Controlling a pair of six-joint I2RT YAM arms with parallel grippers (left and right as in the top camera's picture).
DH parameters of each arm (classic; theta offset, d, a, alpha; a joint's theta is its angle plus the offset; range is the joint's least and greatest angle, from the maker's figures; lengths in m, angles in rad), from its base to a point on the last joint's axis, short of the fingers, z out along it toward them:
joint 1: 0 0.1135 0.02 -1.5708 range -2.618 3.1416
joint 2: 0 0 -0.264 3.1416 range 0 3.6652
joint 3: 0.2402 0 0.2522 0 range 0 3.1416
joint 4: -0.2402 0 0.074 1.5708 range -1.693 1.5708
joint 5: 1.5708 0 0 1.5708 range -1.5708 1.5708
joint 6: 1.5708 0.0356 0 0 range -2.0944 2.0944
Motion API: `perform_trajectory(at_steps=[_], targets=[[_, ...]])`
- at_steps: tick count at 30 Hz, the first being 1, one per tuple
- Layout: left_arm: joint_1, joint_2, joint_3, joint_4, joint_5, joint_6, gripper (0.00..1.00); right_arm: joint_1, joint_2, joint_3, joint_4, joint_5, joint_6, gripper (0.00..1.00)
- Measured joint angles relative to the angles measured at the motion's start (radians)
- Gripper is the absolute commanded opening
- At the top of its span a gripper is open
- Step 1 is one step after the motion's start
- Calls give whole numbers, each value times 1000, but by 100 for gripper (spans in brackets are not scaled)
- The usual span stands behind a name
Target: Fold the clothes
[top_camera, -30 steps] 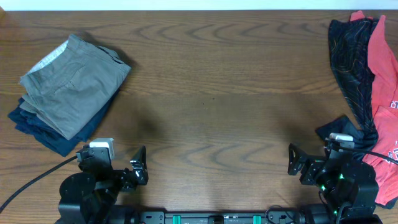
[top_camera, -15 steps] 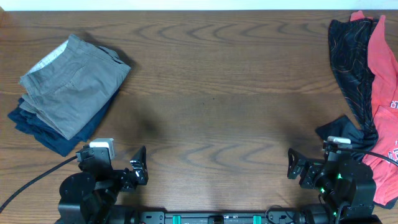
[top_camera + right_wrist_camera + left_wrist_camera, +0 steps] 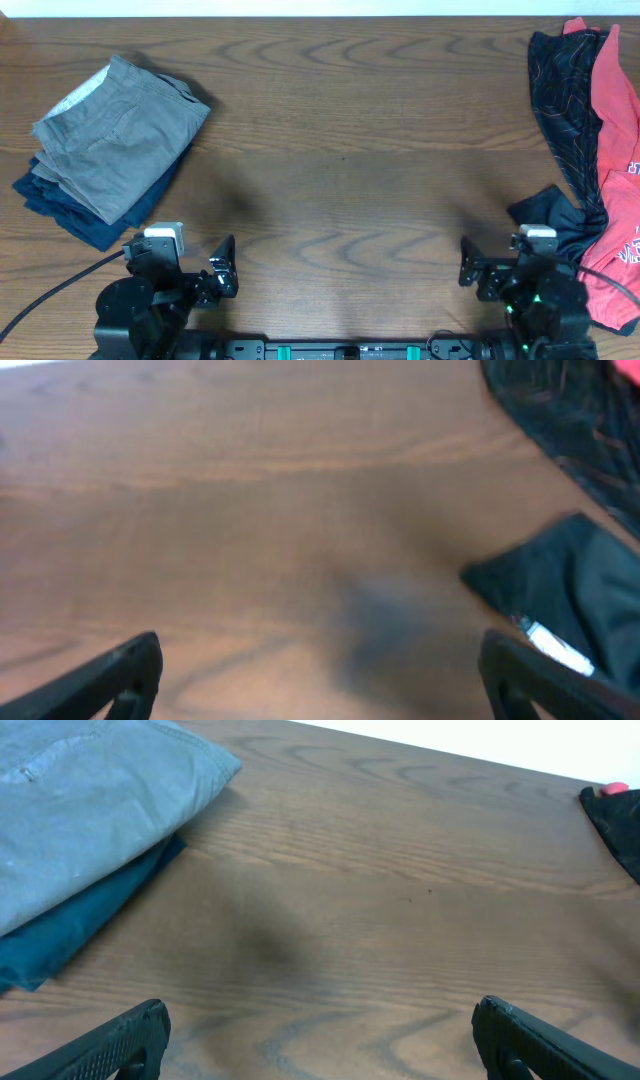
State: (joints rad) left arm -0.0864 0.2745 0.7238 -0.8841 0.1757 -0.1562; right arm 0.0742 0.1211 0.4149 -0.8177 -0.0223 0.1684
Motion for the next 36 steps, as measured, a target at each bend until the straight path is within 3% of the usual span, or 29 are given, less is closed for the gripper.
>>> perform_trajectory(at_steps=[7,17,24,36], targets=[[0,0,0,-1,0,0,98,0,-101,-202,272,-10,-37,99],[0,0,0,-1,0,0,98,0,-110,-377,723,-31,-174,99],[0,0,0,-1,0,0,98,1,-110,-406,748,-32,-275,99],[0,0,0,-1,0,0,98,1,-110,-406,748,-34,-279,99]])
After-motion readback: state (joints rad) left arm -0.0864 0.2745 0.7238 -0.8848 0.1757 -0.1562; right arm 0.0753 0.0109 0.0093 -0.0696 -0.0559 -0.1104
